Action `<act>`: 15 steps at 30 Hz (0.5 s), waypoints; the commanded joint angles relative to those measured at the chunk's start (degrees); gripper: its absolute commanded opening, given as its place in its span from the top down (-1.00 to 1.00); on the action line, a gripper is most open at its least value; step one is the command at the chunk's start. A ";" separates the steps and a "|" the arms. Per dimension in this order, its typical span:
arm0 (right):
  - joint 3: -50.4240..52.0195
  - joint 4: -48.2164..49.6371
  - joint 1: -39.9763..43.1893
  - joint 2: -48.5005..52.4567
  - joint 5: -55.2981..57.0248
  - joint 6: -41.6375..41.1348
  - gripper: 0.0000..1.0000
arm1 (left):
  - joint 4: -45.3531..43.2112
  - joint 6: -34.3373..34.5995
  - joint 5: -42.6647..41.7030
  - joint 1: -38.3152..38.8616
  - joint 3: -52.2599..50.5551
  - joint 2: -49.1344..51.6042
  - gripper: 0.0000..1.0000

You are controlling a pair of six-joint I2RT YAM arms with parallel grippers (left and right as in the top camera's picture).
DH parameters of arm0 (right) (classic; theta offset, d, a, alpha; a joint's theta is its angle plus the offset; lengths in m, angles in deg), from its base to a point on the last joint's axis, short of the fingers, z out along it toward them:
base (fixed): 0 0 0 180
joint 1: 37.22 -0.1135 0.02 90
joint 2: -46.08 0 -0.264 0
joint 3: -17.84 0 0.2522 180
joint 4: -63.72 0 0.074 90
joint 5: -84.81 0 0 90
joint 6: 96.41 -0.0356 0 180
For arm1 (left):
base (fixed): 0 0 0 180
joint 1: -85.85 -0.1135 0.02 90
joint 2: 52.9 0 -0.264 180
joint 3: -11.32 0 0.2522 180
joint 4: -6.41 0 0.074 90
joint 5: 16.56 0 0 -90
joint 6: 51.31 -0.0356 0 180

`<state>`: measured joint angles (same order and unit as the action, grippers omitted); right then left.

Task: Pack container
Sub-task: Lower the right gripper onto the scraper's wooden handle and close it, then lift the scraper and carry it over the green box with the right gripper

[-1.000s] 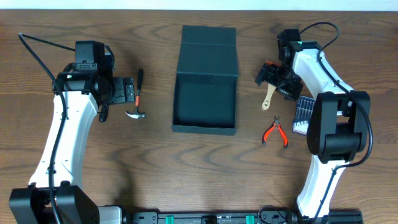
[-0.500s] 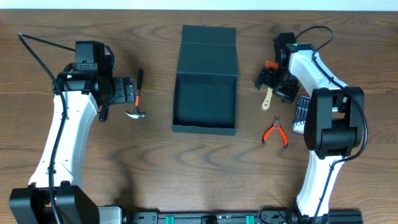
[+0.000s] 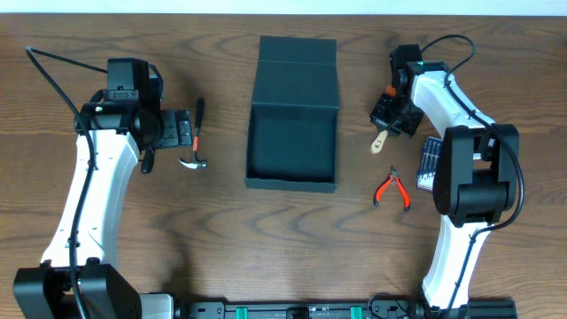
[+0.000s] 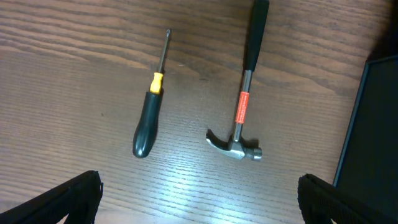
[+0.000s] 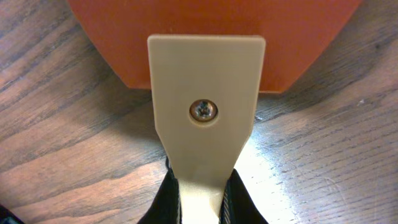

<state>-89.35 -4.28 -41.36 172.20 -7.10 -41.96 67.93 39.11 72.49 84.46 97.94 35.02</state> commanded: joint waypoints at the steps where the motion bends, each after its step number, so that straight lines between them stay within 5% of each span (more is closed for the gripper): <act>1: 0.48 0.57 -0.52 1.49 -0.02 -0.17 0.98 | 0.15 0.92 0.11 0.17 1.51 0.07 -0.97; 15: -17.84 -9.81 -4.92 -3.41 2.12 14.71 0.98 | 0.11 0.92 0.13 0.17 1.51 0.07 -0.97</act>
<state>-101.13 -12.50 -43.98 172.53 -6.16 -33.68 67.93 39.13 72.49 84.46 97.94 35.02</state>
